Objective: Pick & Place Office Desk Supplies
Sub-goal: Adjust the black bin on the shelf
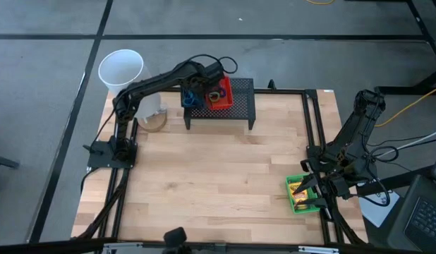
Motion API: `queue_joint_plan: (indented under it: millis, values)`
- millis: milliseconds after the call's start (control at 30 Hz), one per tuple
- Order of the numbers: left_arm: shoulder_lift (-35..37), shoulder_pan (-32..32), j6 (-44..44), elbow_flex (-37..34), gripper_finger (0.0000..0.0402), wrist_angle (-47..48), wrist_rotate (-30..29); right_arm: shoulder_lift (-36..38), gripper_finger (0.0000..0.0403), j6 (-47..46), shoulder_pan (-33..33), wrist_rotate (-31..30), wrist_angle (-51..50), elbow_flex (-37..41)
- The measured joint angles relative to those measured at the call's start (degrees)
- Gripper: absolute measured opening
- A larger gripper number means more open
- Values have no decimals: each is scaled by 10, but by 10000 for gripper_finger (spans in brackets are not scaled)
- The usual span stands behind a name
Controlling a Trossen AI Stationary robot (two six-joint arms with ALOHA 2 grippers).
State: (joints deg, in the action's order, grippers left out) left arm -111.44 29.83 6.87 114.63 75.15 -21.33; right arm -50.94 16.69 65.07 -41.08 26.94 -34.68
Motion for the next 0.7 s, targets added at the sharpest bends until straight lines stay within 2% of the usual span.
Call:
queue_joint_plan:
  millis: [200, 400, 567, 700]
  values:
    - [0, 22, 9, 0, 2, -12, -18, 0, 139, -7, 0, 2, 0, 0]
    - [0, 49, 28, 0, 2, -49, -13, 0, 139, -8, 0, 2, 0, 0]
    - [-2, 62, 33, 0, 1, -61, 30, 0, 139, -8, 0, 2, 0, 0]
    - [-14, 63, 37, 0, 1, -62, 32, 0, 139, -10, -7, 2, 0, 0]
